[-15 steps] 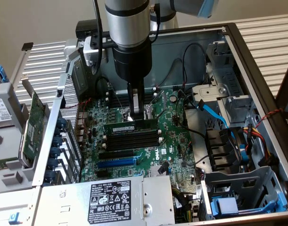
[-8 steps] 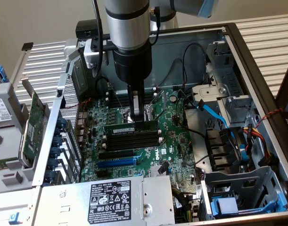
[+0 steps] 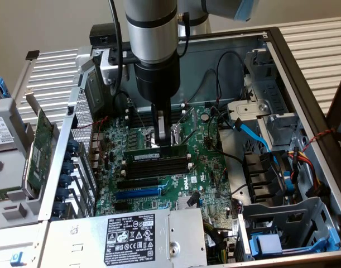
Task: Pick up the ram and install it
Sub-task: 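Insert the ram into the slot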
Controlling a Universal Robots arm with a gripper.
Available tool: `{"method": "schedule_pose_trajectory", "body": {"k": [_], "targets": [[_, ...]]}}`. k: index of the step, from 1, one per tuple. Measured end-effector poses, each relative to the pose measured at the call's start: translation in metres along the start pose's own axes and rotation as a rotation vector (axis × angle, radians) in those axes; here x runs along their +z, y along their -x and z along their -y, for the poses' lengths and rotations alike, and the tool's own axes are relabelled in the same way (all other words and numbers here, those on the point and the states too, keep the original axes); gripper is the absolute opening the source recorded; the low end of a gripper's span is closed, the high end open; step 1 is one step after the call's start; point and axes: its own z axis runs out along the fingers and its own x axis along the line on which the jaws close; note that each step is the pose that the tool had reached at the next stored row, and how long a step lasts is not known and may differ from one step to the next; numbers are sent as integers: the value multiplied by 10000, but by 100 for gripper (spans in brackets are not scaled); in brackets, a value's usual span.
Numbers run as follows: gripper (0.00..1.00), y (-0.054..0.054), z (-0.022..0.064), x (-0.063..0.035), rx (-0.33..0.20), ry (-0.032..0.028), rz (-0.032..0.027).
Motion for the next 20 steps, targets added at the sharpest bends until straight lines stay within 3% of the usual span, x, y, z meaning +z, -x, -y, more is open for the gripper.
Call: {"method": "schedule_pose_trajectory", "body": {"k": [9, 20], "targets": [[12, 1, -1, 10, -2, -44, 3], [12, -1, -2, 20, -72, -46, 2]]}}
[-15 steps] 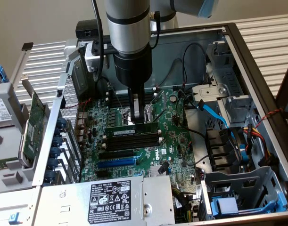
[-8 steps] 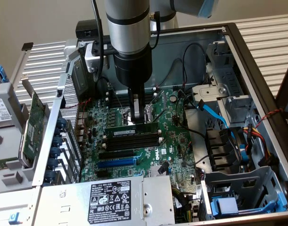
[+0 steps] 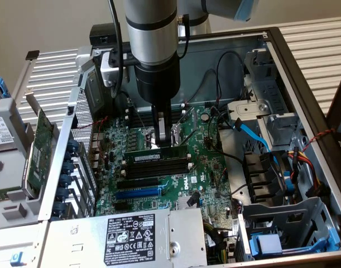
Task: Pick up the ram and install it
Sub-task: 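Insert the ram into the slot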
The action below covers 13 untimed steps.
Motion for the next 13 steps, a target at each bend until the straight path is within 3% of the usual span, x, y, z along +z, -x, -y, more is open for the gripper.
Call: {"method": "schedule_pose_trajectory", "body": {"k": [13], "targets": [[12, 0, -13, 64, -4, -4, -70]]}}
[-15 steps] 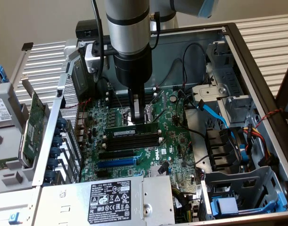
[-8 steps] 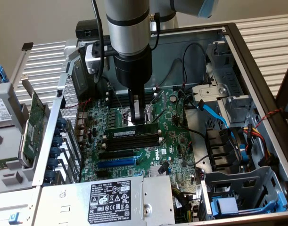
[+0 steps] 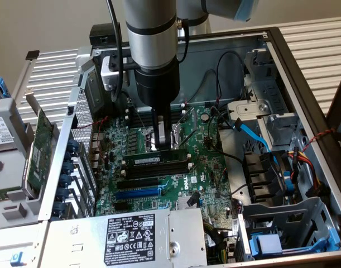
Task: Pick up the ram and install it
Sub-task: 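Insert the ram into the slot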
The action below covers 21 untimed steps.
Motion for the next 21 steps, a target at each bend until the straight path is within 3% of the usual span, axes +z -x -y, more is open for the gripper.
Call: {"method": "schedule_pose_trajectory", "body": {"k": [11, 21], "targets": [[12, 0, -1, 30, -3, -4, -100], [12, 9, -2, 48, -3, -6, -112]]}}
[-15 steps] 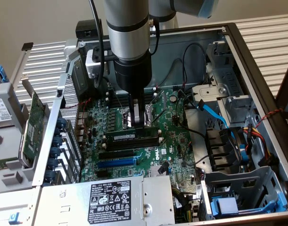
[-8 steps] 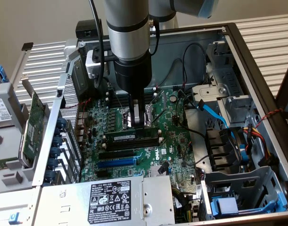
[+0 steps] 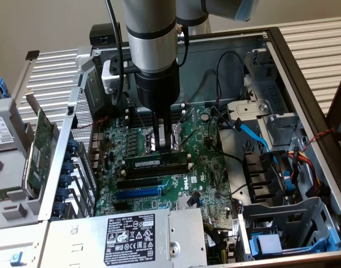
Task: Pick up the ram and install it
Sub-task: 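Insert the ram into the slot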
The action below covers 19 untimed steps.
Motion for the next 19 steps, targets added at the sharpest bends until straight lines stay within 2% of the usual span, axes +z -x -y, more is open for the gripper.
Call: {"method": "schedule_pose_trajectory", "body": {"k": [19], "targets": [[12, 1, -6, 31, -1, -1, -32]]}}
